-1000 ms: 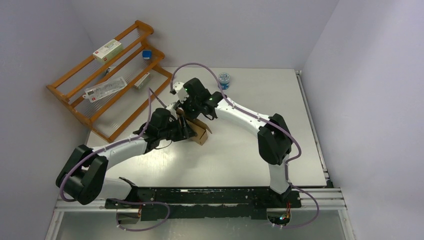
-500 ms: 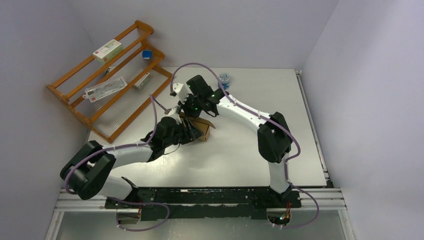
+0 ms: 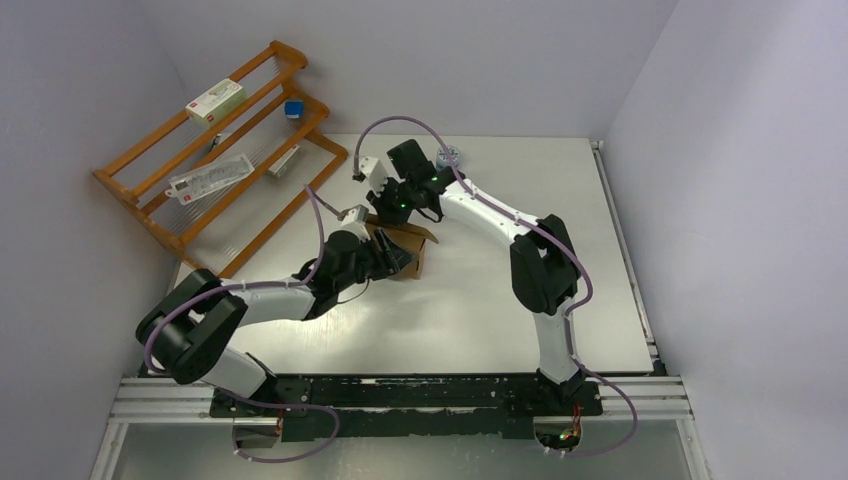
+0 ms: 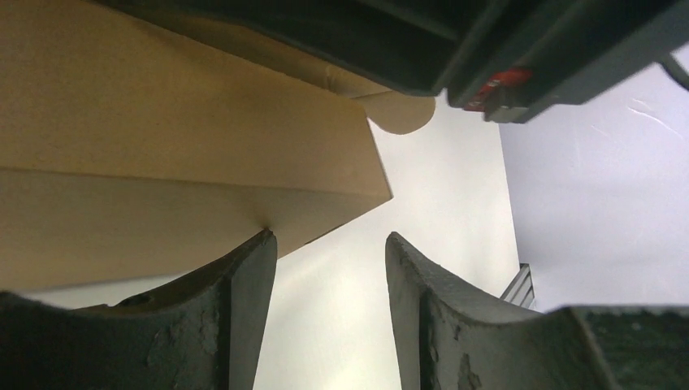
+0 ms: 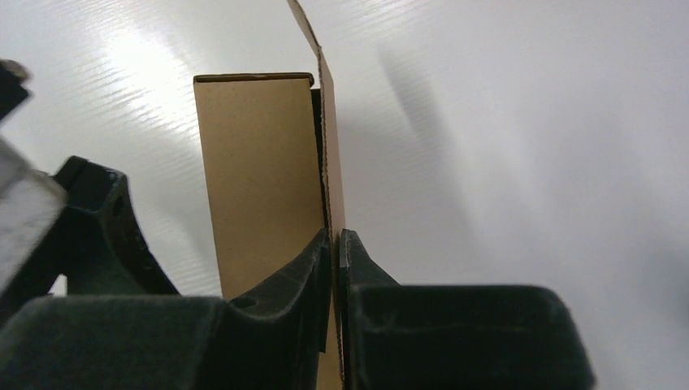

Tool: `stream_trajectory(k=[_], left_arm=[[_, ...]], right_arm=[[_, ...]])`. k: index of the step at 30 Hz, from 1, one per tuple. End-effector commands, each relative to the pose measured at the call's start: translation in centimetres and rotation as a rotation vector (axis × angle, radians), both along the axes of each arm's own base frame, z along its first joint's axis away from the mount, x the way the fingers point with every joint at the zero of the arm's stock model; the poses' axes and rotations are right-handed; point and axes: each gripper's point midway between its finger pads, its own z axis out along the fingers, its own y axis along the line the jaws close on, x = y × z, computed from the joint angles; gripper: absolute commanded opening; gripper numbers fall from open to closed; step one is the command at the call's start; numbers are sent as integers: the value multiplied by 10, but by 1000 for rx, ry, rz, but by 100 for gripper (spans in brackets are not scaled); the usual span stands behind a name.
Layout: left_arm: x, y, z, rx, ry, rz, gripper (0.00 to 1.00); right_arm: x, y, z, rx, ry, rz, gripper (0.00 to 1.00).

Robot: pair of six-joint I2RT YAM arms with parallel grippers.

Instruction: Fold the paper box

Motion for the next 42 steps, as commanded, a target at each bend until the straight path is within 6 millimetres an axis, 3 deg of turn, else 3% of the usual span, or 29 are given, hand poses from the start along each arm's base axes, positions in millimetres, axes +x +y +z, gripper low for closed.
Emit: stream_trajectory(k=[1, 9, 18, 23, 28, 33, 42], left_arm=[[8, -8, 14, -37, -61, 2, 57], [0, -6, 15, -61, -70, -10, 57], [-27, -13, 2, -48, -67, -44, 57], [-37, -16, -7, -40, -62, -63, 56], [-33, -14, -5, -35, -90, -37, 57], [-32, -11, -3, -7, -100, -32, 57], [-43, 0, 0, 74, -100, -65, 66]], right_arm=[[-13, 4, 1, 8, 40, 45, 12], [-27, 4, 7, 28, 57, 51, 14], [-53, 7, 17, 52, 43, 83, 15], [-61, 4, 10, 41, 46, 79, 16], [-59, 0, 11, 30, 24, 55, 21], [-50, -1, 21, 34, -19, 22, 34], [-38, -9, 43, 38, -87, -56, 50]])
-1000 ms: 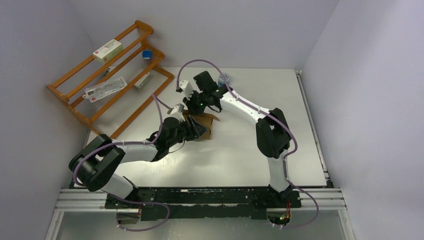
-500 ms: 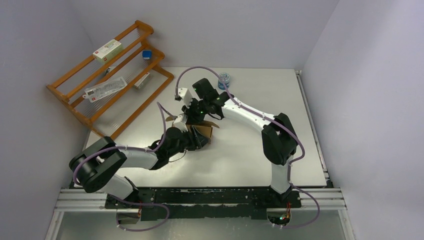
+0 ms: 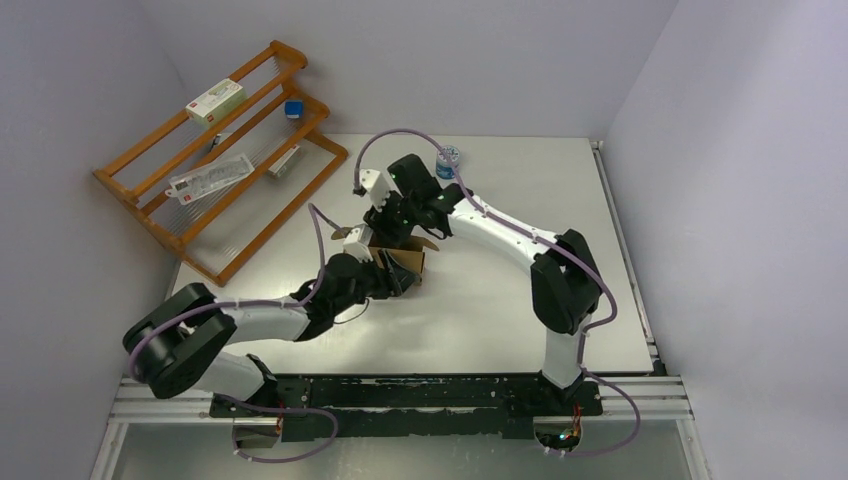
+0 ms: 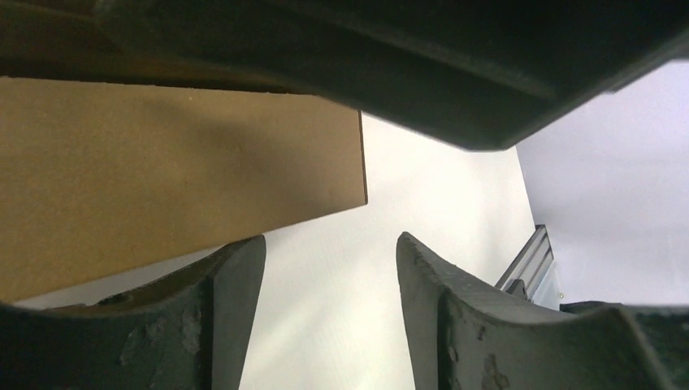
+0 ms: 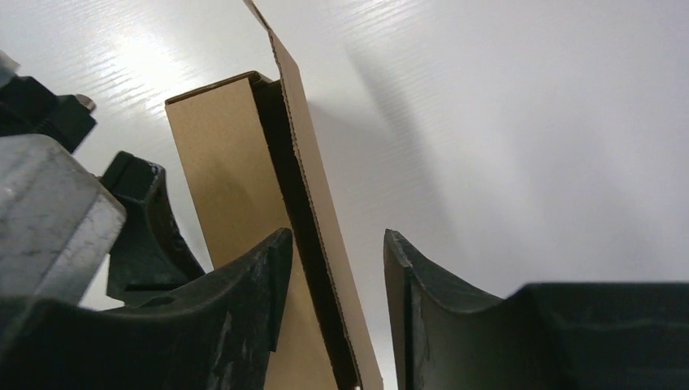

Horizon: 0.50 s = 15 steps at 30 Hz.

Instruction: Fold the paper box

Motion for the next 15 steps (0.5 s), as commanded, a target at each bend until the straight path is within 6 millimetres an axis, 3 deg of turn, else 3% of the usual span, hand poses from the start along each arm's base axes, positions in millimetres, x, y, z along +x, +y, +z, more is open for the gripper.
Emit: stream_trajectory(k=[1, 7, 15], left_arm=[[-3, 11, 10, 75, -40, -6, 67], [-5, 44, 21, 280, -63, 32, 72], [19, 103, 68, 644, -123, 87, 75]], right_arm=[[7, -4, 34, 35, -84, -51, 51], [13, -24, 56, 30, -127, -167, 55], [9, -67, 64, -10, -147, -331, 58]])
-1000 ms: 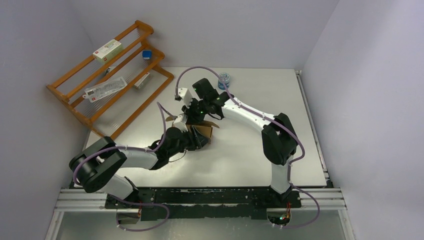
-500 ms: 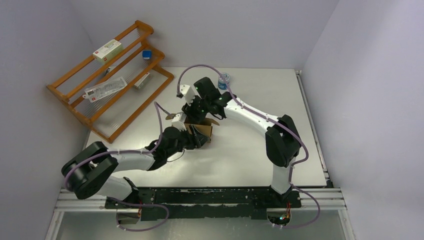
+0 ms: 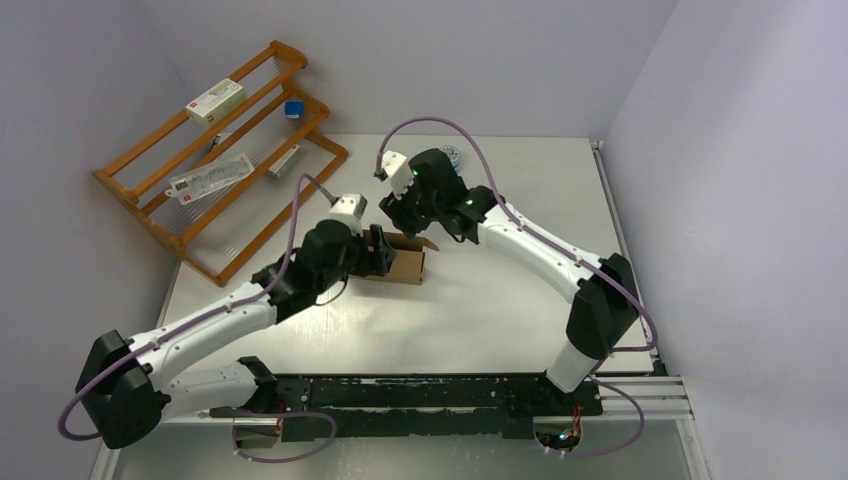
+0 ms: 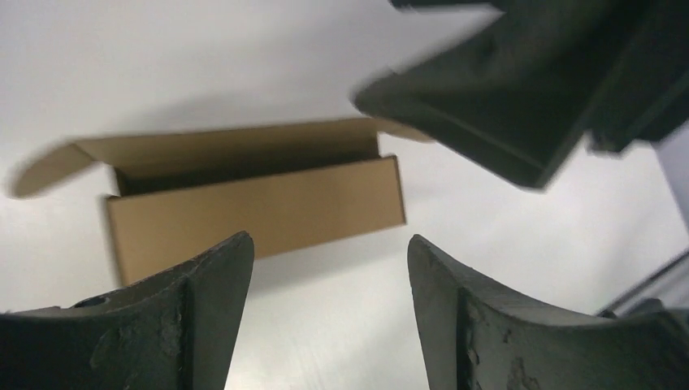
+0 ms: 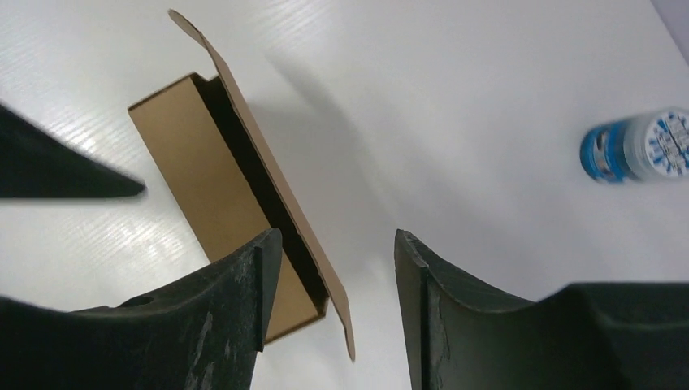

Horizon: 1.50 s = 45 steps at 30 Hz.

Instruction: Fold the paper box

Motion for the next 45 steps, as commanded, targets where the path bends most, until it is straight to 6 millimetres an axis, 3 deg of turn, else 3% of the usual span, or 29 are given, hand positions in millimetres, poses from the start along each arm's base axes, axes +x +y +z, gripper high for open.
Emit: stream_trajectory(k=[1, 7, 11, 15, 21, 30, 37, 45], left_arm=[[10, 58, 0, 340, 18, 42, 75], [42, 106, 31, 429, -29, 54, 75], [55, 117, 35, 461, -23, -20, 75], [66, 119, 27, 515, 3, -80, 75], [74, 114, 23, 567, 16, -161, 75], [77, 120, 6, 650, 50, -208, 73], [83, 124, -2, 706, 58, -240, 72], [87, 121, -13, 702, 74, -296, 66]], right_arm=[[-1, -33, 0, -27, 16, -140, 58], [-12, -59, -13, -61, 52, -222, 57], [-16, -68, -23, -70, 63, -247, 56], [-17, -73, -38, -105, 89, -263, 53], [-22, -68, -45, -95, 119, -233, 46], [-29, -71, -65, -133, 160, -217, 35], [-30, -71, -70, -142, 167, -209, 29], [-33, -72, -71, -142, 166, -195, 14]])
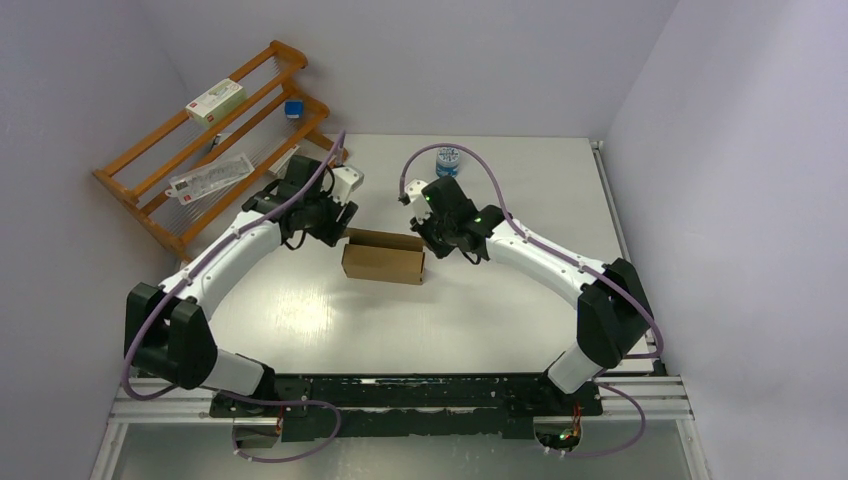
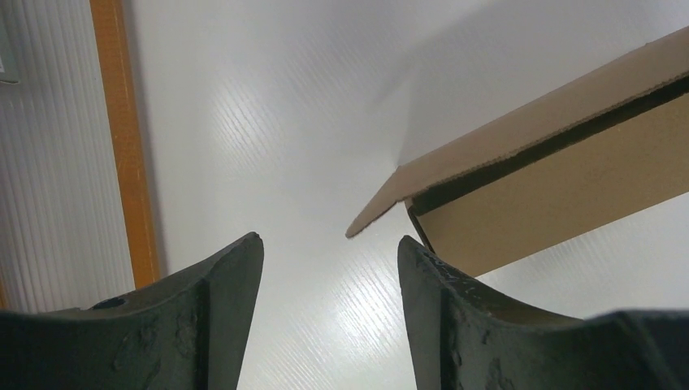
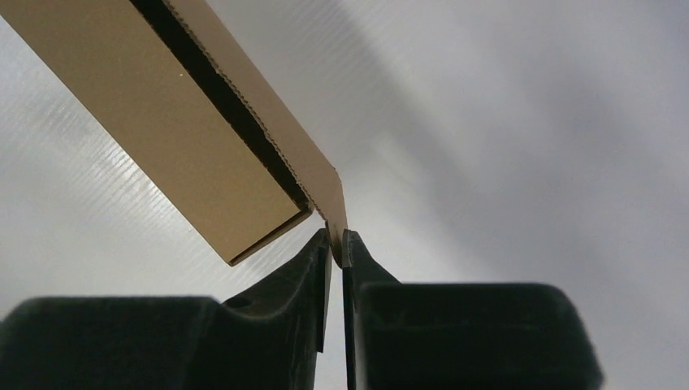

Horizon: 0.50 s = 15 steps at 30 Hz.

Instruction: Fold the paper box

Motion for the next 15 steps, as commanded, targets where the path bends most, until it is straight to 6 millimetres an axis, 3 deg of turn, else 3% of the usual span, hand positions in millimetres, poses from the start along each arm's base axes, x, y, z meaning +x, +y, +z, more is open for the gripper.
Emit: stream_trajectory(k=[1, 15], left_arm=[[4, -1, 3, -8, 0, -46, 66], [13, -13, -17, -56, 73, -146, 56]], right_arm=[[-1, -2, -3, -4, 0, 13, 11], [-6, 3, -1, 13, 13, 56, 5]])
